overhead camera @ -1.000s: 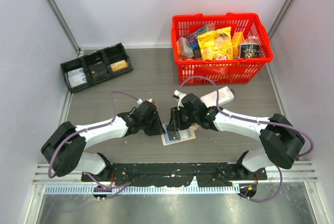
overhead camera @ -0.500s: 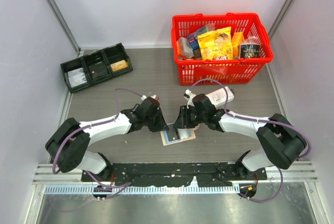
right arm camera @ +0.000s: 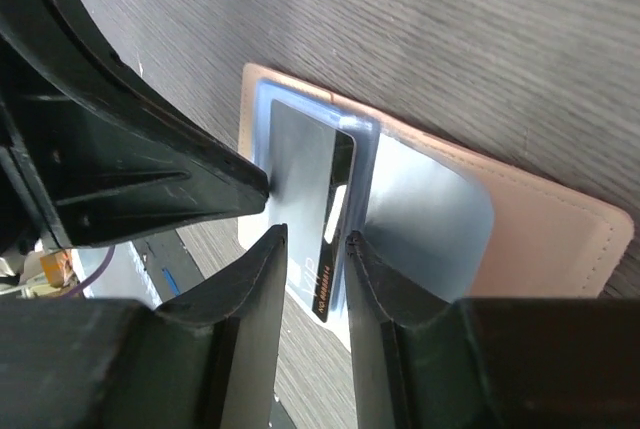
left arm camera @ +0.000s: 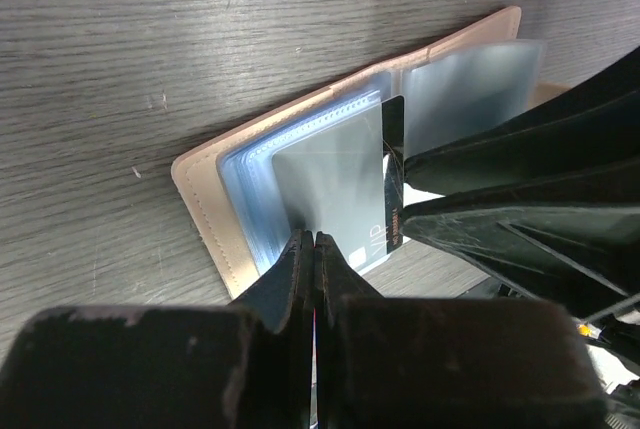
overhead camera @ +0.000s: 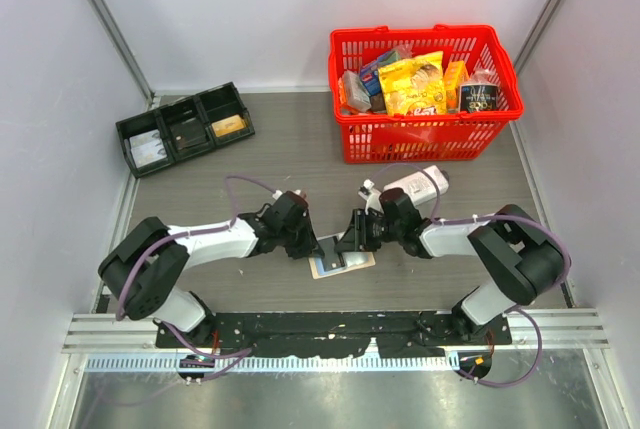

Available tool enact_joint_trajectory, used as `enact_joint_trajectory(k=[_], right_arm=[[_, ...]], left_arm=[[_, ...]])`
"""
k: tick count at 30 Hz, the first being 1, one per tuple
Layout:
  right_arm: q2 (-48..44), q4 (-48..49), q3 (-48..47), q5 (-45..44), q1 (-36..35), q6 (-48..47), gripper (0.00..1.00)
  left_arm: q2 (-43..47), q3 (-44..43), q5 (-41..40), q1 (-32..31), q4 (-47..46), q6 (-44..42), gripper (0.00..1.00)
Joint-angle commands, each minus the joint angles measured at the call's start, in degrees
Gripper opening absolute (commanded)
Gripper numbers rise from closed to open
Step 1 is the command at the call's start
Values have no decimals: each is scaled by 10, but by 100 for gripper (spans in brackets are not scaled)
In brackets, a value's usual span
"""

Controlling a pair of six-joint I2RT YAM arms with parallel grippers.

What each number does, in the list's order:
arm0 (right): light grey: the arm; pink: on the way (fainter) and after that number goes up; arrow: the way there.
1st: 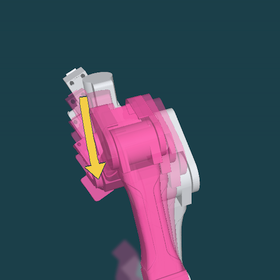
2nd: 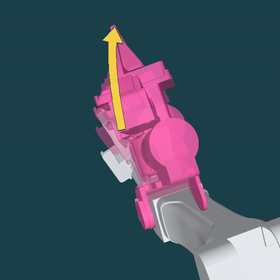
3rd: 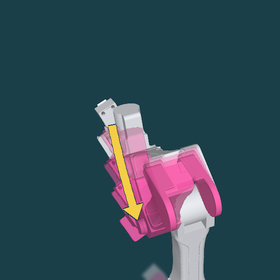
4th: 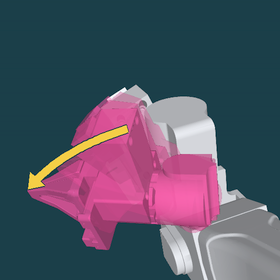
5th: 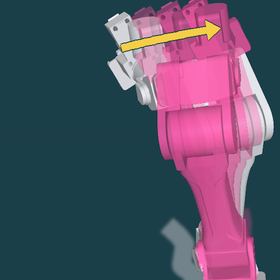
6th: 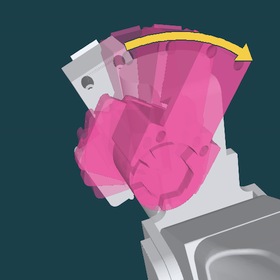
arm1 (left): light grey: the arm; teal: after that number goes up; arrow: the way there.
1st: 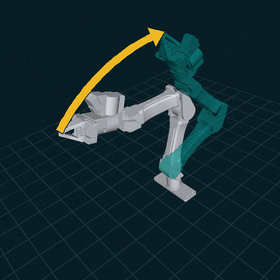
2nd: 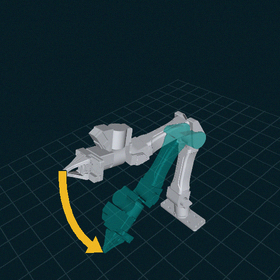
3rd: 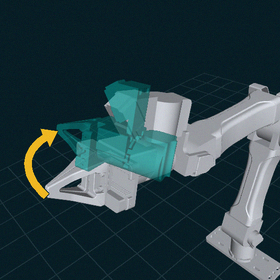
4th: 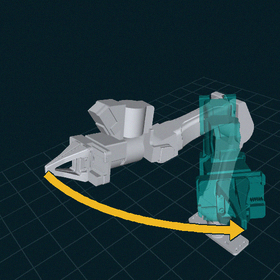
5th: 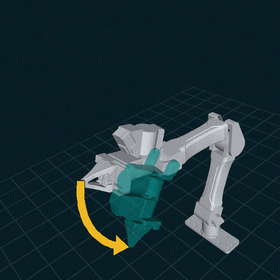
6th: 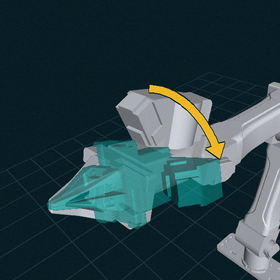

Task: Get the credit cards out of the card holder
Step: Remove the credit card from the card holder.

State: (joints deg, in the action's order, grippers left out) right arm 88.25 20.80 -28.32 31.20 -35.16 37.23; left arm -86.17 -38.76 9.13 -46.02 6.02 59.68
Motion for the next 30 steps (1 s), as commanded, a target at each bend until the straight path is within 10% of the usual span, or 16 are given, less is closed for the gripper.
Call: enact_joint_trajectory(k=[1,21,30], right_arm=[[24,96,26,40,8,15,34],[104,367,85,132,34,126,1],[47,200,70,95,50,36,1]], left_arm=[[9,17,-9,-1,14,-4,0],[13,35,-12,0,31,-8,0],[8,30,-13,1,39,-15,0]])
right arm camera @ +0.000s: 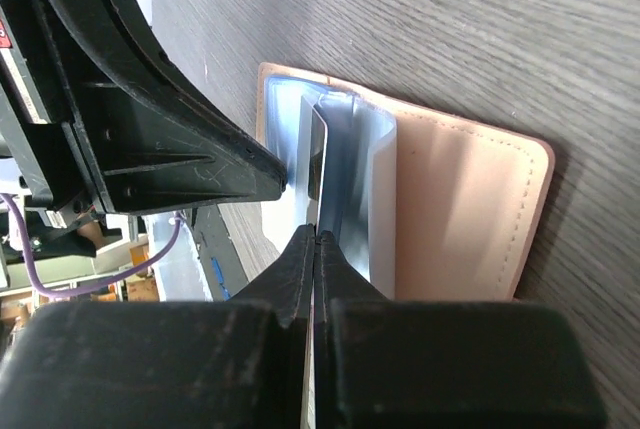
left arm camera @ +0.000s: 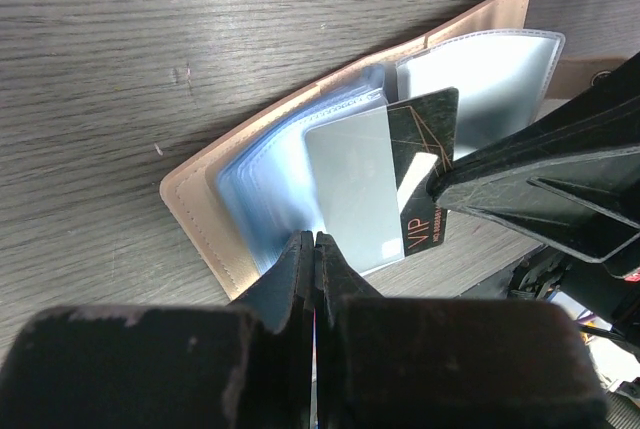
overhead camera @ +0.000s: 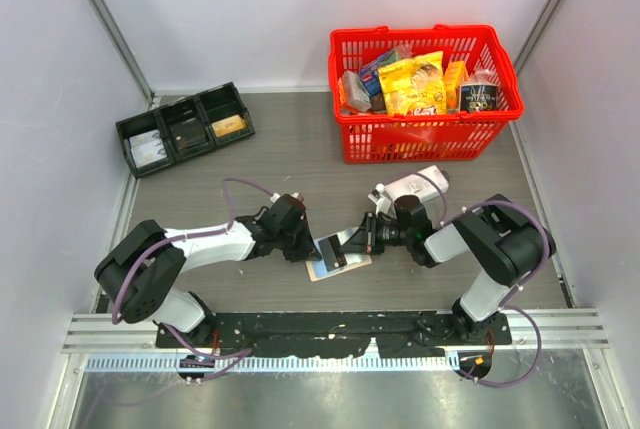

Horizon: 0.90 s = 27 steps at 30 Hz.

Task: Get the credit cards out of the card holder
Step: Remove the credit card from the card holder.

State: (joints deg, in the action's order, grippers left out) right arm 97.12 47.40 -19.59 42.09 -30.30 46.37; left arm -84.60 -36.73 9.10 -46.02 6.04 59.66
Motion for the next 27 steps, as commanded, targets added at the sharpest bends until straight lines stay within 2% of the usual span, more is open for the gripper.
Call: enact_joint_trajectory(k=[1,3,8,10,14,16,21,27], right_arm=[[-47,-83,-26,-14,-1,-63,1],[-43,-107,-35,-12,-1,-79,4],[-19,-98,-44,-5,-5,-76,26],[-8,-92,-48,-4,-9,-75,30],[15,-88,-62,0,-14,-80,32],[22,-79,-62,2,-14,-79,28],[11,-65,-52,0,-7,-69,3],[-46,-95,-26,-4,38,-67,1]], left_arm=[[-9,9,-11,0,39,-14,0],[-13,6,-9,0,39,-16,0],[-17,1,-4,0,40,-22,0],[-18,2,-4,0,40,-24,0],[-21,1,-1,0,39,-28,0],[-22,1,1,0,39,-29,0],[-18,5,-6,1,40,-27,0],[-21,6,-6,1,37,-25,0]])
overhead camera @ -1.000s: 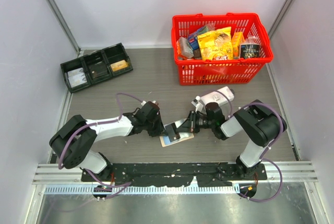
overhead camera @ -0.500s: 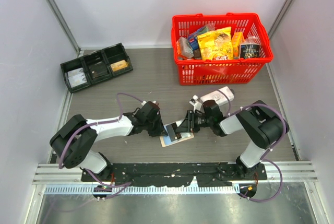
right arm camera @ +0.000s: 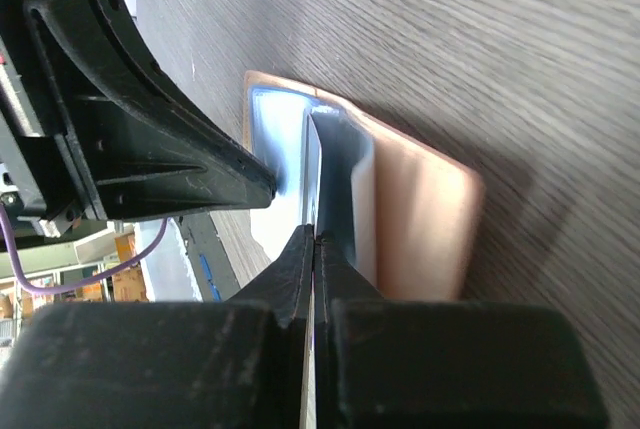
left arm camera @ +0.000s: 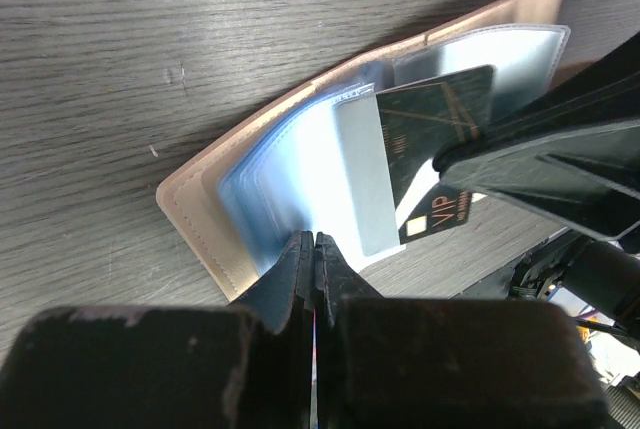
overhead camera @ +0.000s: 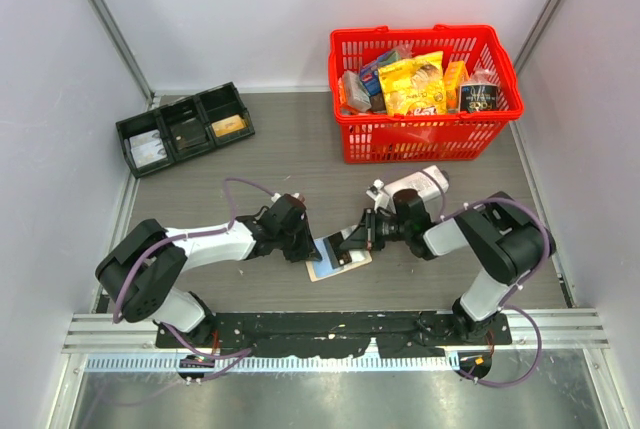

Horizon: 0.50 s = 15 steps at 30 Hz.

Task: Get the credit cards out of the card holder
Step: Remove the credit card from the card holder.

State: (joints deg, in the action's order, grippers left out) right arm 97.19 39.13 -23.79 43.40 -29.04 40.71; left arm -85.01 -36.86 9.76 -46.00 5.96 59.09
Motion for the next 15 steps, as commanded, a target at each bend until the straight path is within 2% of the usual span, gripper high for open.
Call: enact_joint_trajectory(k=[1,7,9,15], right_arm=[[-67,-26,20,-22,32,-12,1],[-186,-94,33,-88,36,8,1],[-234,-96,40,-110,35,28,1],[-394,-101,59,-212,35,103,1]], left_arm=[[-16,7,-14,0,38,-20,0],[17,-3,-29,1,28,-18,0],[41,-11,-38,1,23,-15,4],[150,-22,-92,1,-29,-13,42]])
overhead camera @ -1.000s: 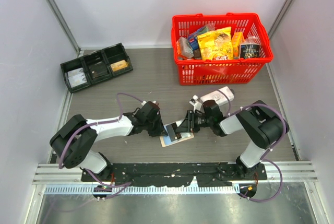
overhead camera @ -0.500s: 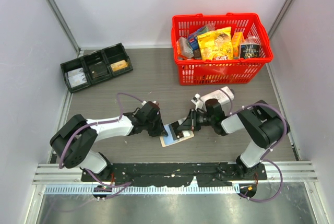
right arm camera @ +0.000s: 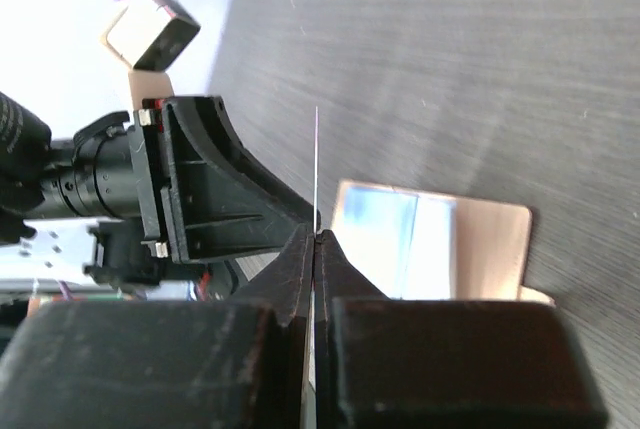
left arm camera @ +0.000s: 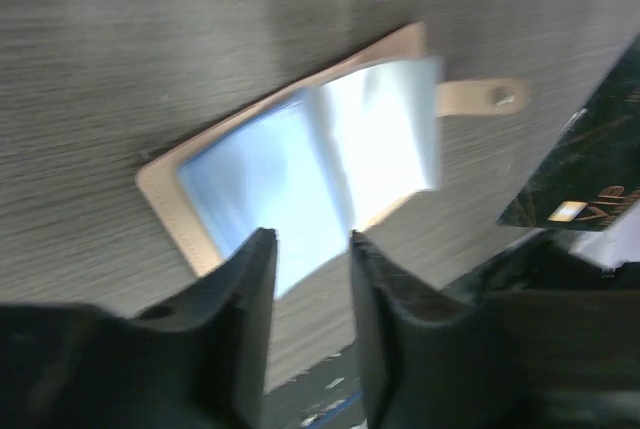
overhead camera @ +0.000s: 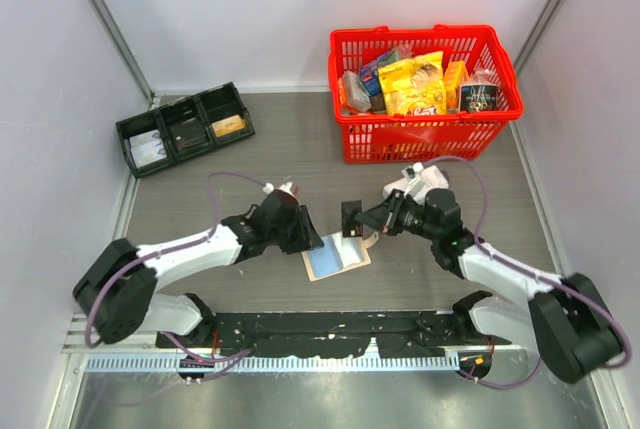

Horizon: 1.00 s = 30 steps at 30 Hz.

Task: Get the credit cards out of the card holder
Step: Remove the credit card from the card holder, then place the credit card in the storage box.

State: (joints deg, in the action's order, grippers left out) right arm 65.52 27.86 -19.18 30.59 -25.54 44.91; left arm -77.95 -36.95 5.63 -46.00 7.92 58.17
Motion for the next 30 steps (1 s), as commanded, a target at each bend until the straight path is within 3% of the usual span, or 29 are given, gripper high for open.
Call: enact_joint_trajectory(k=[1,6,9,16,23,27,30], right_arm=[[-110,26,23,-107,1,83,1],[-189,44,26,-162,-1,131,1],[-213,60,26,-175,-3,163,1],[-233,111,30,-186,-14,220,1],[-236,137,27,-200,-42,233,1],[-242,158,37,-212,-63,241,1],[-249,157,47,-227,-78,238,1]], left_arm=[[99,-16,-68,1,-65,-4,50],[205,23,-106,1,-165,-6,89],[242,46,-100,0,-247,-11,95],[219,72,-33,-8,-402,-3,95],[148,59,-26,-47,-498,-3,88],[120,51,-33,-59,-522,2,80],[102,57,-28,-66,-562,13,64]])
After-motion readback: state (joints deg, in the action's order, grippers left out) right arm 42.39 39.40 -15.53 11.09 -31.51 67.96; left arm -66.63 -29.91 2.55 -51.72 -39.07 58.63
